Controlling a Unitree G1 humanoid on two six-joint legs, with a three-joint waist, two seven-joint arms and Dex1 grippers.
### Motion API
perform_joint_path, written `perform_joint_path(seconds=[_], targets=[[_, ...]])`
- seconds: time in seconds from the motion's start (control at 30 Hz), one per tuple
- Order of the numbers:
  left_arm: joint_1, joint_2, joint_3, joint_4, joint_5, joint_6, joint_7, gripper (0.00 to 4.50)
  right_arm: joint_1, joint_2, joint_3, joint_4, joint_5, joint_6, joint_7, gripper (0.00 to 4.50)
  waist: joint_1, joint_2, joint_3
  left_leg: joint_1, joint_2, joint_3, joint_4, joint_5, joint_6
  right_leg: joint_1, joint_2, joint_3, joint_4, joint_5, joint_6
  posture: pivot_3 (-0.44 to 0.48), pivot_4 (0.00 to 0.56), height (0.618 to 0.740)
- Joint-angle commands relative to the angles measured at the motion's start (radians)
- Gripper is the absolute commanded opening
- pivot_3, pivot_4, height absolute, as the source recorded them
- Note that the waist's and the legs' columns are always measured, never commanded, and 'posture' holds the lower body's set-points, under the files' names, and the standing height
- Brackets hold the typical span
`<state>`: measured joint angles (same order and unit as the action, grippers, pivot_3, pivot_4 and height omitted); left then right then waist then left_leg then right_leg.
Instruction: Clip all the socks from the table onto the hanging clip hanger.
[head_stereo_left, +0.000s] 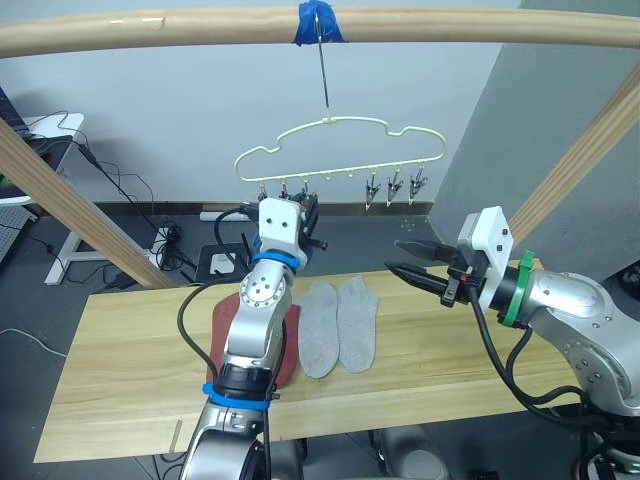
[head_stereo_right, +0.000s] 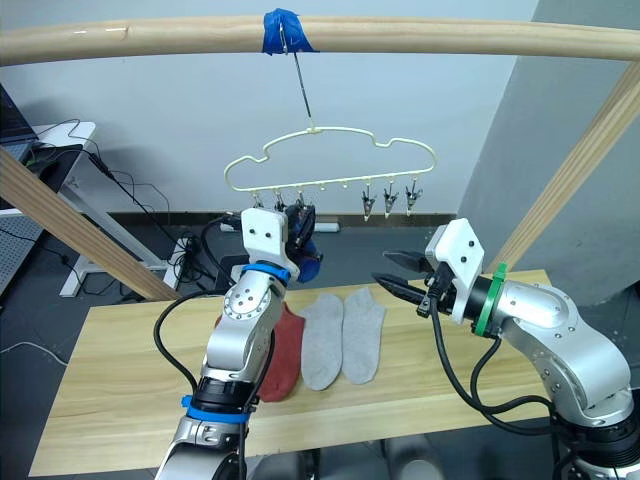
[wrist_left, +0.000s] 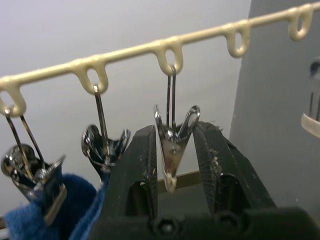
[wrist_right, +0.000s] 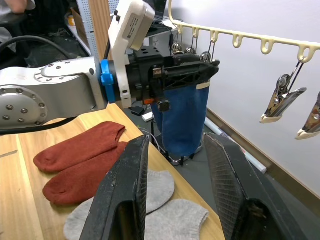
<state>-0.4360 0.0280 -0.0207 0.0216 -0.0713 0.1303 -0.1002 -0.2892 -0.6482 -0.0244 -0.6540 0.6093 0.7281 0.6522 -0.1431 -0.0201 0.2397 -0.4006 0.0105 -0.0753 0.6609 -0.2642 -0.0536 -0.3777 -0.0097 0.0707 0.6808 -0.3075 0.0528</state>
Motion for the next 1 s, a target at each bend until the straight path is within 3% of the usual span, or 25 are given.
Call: perform_joint_path(seconds=[0.03, 0.47, 0.63, 1.0], targets=[[-0.017, -0.001, 0.001, -0.018, 0.005, -0.017, 0.003, 1.23, -0.001, -0.012, -0.027, -0.039, 0.018, -0.01, 0.003, 1.78, 0.0, 0.0, 0.0, 0.0, 0.0, 0.0, 0.0, 0.0, 0.0, 0.0, 0.0, 0.0, 0.0, 0.0, 0.0, -0.274, 0.213, 0.74], [-0.026, -0.003, 0.002, -0.014, 0.0, -0.024, -0.002, 1.23, 0.002, -0.02, -0.027, -0.036, 0.024, -0.013, 0.006, 1.78, 0.0, 0.0, 0.0, 0.0, 0.0, 0.0, 0.0, 0.0, 0.0, 0.0, 0.0, 0.0, 0.0, 0.0, 0.0, -0.273, 0.213, 0.74], [-0.027, 0.002, 0.001, -0.009, 0.0, -0.035, -0.008, 0.36, 0.004, -0.022, -0.027, -0.036, 0.024, -0.012, 0.007, 1.78, 0.0, 0.0, 0.0, 0.0, 0.0, 0.001, 0.0, 0.0, 0.0, 0.0, 0.0, 0.0, 0.0, 0.0, 0.0, -0.274, 0.214, 0.74], [-0.013, 0.023, -0.001, -0.017, 0.002, -0.051, -0.028, 0.31, 0.045, -0.041, -0.008, -0.039, -0.002, -0.03, 0.018, 1.78, 0.0, 0.0, 0.0, 0.0, 0.0, 0.001, 0.0, 0.0, 0.0, 0.0, 0.0, 0.0, 0.0, 0.0, 0.0, -0.27, 0.217, 0.74]])
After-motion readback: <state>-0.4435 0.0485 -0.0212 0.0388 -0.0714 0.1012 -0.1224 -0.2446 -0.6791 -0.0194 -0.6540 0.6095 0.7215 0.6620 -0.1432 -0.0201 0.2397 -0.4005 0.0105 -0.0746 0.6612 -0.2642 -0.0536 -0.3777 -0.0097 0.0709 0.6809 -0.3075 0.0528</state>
